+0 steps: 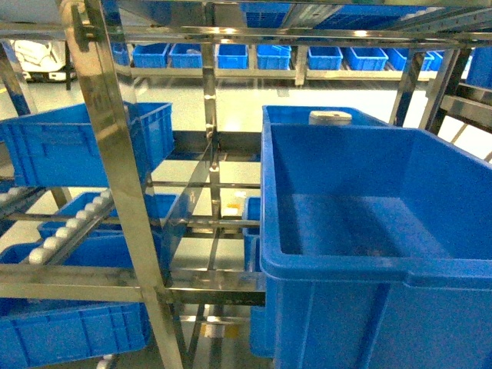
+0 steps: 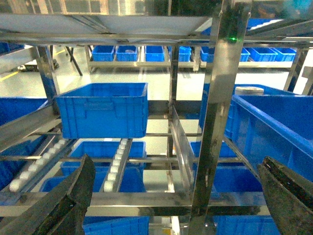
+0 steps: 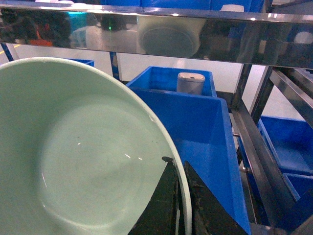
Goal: Place green bowl on second shelf with right arm
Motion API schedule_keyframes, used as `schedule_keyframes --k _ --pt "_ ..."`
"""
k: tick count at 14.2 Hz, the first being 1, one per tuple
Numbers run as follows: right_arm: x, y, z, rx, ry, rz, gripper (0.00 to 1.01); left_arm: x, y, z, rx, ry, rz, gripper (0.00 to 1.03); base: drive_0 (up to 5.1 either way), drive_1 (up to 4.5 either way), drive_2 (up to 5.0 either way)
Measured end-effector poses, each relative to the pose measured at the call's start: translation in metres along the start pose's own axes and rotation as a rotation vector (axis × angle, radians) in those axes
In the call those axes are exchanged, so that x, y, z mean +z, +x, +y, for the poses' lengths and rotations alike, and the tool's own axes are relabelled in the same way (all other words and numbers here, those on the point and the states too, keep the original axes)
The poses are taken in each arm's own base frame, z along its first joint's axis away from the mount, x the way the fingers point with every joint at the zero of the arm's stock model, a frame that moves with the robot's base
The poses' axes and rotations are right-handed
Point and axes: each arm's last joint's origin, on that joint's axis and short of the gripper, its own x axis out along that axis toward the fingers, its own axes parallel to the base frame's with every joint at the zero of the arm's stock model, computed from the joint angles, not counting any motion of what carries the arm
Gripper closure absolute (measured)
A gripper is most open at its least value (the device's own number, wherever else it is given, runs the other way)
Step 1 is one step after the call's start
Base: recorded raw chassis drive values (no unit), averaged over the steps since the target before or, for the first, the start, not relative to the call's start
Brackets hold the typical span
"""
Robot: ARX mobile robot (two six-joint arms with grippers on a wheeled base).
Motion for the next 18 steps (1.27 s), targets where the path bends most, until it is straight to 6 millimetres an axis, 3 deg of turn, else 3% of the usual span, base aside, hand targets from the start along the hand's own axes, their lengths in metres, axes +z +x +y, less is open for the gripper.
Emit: schedule_keyframes --k 6,10,13,18 --pt "-0.002 0.003 0.004 0.033 -0.011 0.001 0.99 -0.001 0.0 0.0 0.0 0.0 0.009 0.05 0.0 0.0 0.0" --pt "-0.03 0.027 0.009 0.089 -0.026 0.085 0.99 -0.001 0.0 0.0 0.0 0.0 0.009 0.05 0.0 0.0 0.0" --pt "-0.044 0.055 0.001 0.084 -0.032 0.132 0.99 -0.001 0.0 0.0 0.0 0.0 0.009 0.05 0.0 0.0 0.0" --pt "-0.052 0.12 -0.016 0.087 -0.017 0.218 0.99 -0.001 0.0 0.0 0.0 0.0 0.009 0.05 0.0 0.0 0.0"
